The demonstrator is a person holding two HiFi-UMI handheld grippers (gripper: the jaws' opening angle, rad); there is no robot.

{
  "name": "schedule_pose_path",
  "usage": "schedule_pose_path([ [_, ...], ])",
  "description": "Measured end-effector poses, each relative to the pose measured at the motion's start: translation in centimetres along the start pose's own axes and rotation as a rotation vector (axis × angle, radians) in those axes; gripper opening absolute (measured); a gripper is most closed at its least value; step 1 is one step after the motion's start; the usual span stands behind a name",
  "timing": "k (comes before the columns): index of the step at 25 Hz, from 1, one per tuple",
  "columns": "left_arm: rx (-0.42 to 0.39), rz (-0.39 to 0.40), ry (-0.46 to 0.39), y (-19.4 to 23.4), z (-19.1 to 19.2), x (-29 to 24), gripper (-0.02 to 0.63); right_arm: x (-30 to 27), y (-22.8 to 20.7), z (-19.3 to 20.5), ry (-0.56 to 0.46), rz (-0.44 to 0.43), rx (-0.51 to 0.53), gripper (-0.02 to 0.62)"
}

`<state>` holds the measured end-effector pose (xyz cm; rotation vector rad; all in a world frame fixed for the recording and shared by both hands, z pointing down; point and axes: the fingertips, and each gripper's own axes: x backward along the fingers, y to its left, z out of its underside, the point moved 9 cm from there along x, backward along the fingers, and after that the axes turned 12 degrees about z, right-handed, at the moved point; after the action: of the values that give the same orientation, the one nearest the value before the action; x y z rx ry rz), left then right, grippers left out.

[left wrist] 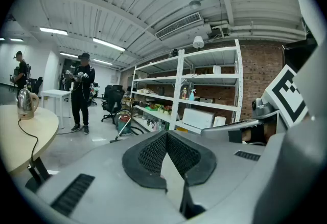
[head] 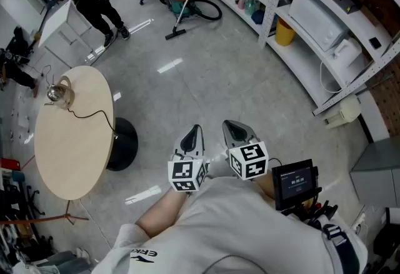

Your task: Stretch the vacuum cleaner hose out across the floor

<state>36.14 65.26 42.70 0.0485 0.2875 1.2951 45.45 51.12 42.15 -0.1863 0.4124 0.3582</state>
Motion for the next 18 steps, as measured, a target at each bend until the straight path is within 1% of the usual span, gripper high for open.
schedule_pose_path([
  [18, 0.005, -0.001, -0.002, -0.21, 0.25, 0.44, 0.002, 0.16, 0.03, 0.57, -0.003, 0.0, -0.032, -0.006],
])
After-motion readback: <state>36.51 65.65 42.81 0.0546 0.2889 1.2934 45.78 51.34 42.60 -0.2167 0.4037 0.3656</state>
